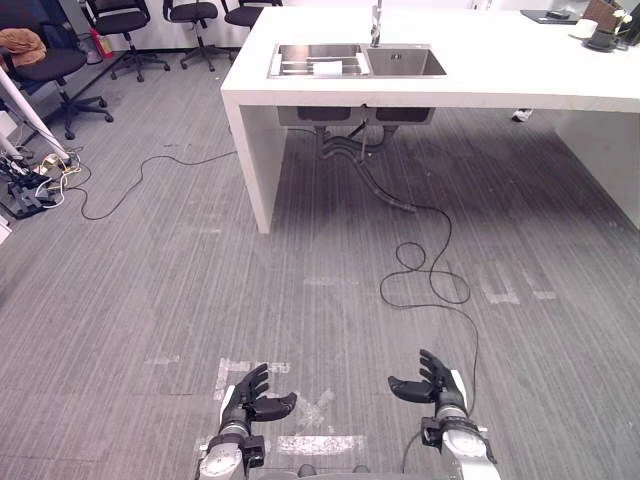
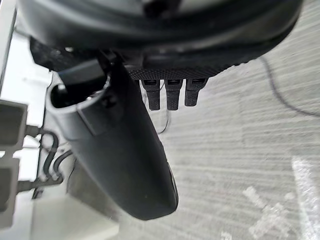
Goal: Walk over to the sink, pick up the cup, carry it to the dishwasher, place the cup inside the dishwasher, then close the dishwasher door
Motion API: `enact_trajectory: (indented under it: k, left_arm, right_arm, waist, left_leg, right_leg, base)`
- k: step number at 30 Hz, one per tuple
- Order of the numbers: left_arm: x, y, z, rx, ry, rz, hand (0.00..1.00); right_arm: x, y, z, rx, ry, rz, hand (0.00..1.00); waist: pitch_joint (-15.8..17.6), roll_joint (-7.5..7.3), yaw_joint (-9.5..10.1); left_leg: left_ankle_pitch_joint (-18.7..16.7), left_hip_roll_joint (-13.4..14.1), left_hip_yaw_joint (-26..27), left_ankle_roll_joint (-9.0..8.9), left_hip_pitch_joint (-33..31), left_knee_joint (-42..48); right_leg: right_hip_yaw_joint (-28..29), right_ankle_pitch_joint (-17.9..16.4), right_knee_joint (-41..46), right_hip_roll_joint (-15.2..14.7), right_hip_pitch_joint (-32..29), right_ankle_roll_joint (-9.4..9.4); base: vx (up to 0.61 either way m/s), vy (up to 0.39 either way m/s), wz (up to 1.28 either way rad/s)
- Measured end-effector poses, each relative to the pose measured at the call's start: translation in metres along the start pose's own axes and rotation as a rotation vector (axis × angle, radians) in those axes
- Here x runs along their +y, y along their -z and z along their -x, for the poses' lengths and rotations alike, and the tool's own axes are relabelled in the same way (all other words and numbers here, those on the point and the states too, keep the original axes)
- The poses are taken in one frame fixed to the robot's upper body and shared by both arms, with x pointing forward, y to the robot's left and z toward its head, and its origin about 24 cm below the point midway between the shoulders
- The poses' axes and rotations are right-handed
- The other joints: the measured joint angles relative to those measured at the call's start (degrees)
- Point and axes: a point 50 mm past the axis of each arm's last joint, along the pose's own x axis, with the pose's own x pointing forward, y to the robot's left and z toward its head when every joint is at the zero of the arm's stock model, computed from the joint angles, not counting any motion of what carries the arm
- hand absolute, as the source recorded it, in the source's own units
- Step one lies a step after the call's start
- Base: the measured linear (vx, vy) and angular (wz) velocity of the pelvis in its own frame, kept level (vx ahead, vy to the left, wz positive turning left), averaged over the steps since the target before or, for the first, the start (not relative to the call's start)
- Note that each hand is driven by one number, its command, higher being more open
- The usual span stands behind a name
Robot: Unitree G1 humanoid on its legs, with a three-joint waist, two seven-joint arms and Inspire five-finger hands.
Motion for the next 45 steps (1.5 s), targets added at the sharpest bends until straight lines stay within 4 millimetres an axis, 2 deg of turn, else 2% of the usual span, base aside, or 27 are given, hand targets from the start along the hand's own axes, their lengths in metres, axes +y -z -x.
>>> enact_trajectory:
  k: [7,15,24,30,34,36,39,41,42,44,45]
  left_arm:
    - [0.014,0.009,0.002,0.041,-0.059,0.041,0.9]
    - [0.022,0.016,0.006,0.061,-0.093,0.066,0.9]
    - [0.022,0.017,0.006,0.065,-0.095,0.064,0.9]
    - [0.021,0.015,0.005,0.062,-0.093,0.064,0.9]
    - [0.021,0.014,0.005,0.055,-0.094,0.065,0.9]
    - [0.021,0.012,0.005,0.049,-0.096,0.067,0.9]
    - [0.021,0.008,0.007,0.025,-0.097,0.073,0.9]
    - [0.02,0.004,0.005,0.011,-0.093,0.081,0.9]
    - [0.02,-0.003,0.006,-0.017,-0.092,0.083,0.9]
    - [0.018,-0.005,0.006,-0.026,-0.089,0.085,0.9]
    - [0.017,-0.007,0.006,-0.034,-0.089,0.083,0.9]
  right_arm:
    - [-0.014,0.013,0.0,0.066,0.062,-0.023,0.9]
    - [-0.016,0.022,0.001,0.111,0.066,-0.044,0.9]
    - [-0.023,0.017,-0.002,0.095,0.088,-0.049,0.9]
    - [-0.028,0.005,-0.003,0.044,0.105,-0.057,0.9]
    - [-0.031,-0.003,-0.004,0.012,0.112,-0.056,0.9]
    - [-0.031,-0.01,-0.006,-0.015,0.114,-0.057,0.9]
    - [-0.034,-0.007,-0.004,-0.008,0.126,-0.052,0.9]
    - [-0.034,-0.007,-0.004,-0.006,0.123,-0.05,0.9]
    - [-0.03,-0.006,-0.003,-0.002,0.117,-0.057,0.9]
    - [-0.032,-0.006,0.002,-0.012,0.117,-0.054,0.9]
    - [-0.032,-0.008,0.003,-0.024,0.116,-0.052,0.9]
  waist:
    - [-0.1,0.16,-0.02]
    - [-0.1,0.22,0.0]
    - [-0.1,0.29,0.09]
    - [0.0,0.44,0.12]
    - [0.2,0.56,0.36]
    - [0.5,0.87,0.87]
    - [1.9,0.29,0.91]
    - [3.0,0.41,0.83]
    - [4.3,-0.27,0.5]
    - [4.6,-0.57,0.51]
    - [4.6,-0.52,0.05]
  left_leg:
    - [0.1,0.0,0.5,0.13,0.2,-0.1]
    - [1.0,-0.1,0.7,0.41,0.4,-1.5]
    - [1.0,0.0,1.5,0.42,0.2,-2.2]
    - [1.0,0.1,1.9,0.43,-0.6,-2.3]
    - [-0.8,0.3,2.6,0.57,-2.4,-0.3]
    - [-3.1,0.5,4.1,0.98,-4.6,3.2]
    - [-8.5,-0.4,5.0,2.81,-5.4,9.3]
    - [-10.2,-0.4,5.1,3.18,-4.9,11.1]
    - [-11.8,-0.6,4.9,4.1,-3.4,12.8]
    - [-14.4,-0.9,4.5,4.08,-1.7,14.3]
    - [-15.5,-0.8,3.8,3.82,-0.4,14.4]
  right_leg:
    - [0.6,0.6,-0.5,0.0,0.1,0.24]
    - [0.8,1.3,-1.4,0.1,0.1,0.2]
    - [1.5,1.7,-2.1,0.3,-0.3,0.09]
    - [2.0,1.7,-2.0,0.4,-1.3,0.09]
    - [2.7,1.5,-1.5,0.5,-2.8,0.24]
    - [4.1,-1.2,3.3,0.5,-6.0,0.65]
    - [4.3,-9.4,19.0,-0.9,-11.4,2.36]
    - [2.8,-10.3,30.2,-1.4,-15.8,3.38]
    - [0.9,-10.9,41.8,-2.7,-20.3,2.98]
    - [-1.1,-13.5,48.4,-4.8,-23.7,2.23]
    - [-2.2,-14.7,47.8,-5.6,-25.2,2.51]
  base:
    - [-0.01,-0.002,-0.04]
    - [0.0,0.0,0.0]
    - [0.0,-0.005,-0.05]
    - [0.01,-0.003,-0.03]
    - [0.01,0.01,-0.12]
    - [0.03,0.018,-0.33]
    - [0.05,0.023,-0.15]
    - [0.12,0.024,-0.01]
    - [0.14,0.019,0.05]
    - [0.25,0.008,0.08]
    - [0.37,-0.003,0.19]
